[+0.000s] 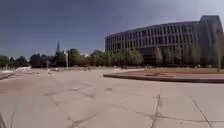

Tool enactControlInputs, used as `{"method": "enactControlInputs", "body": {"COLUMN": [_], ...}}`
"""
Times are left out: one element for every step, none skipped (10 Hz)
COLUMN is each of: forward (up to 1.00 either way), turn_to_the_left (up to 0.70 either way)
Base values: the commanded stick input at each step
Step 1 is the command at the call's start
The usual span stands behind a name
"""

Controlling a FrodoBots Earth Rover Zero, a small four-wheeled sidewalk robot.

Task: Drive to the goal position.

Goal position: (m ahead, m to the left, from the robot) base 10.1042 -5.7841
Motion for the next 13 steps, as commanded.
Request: {"method": "enactControlInputs", "body": {"forward": [0.70, 0.70, 0.70, 0.70, 0.70, 0.70, 0.70, 0.70, 0.70, 0.70, 0.70, 0.70, 0.70], "turn_to_the_left": [0.36, 0.36, 0.36, 0.36, 0.36, 0.36, 0.28, 0.08, 0.01, 0.01, 0.01, 0.01, 0.01]}}
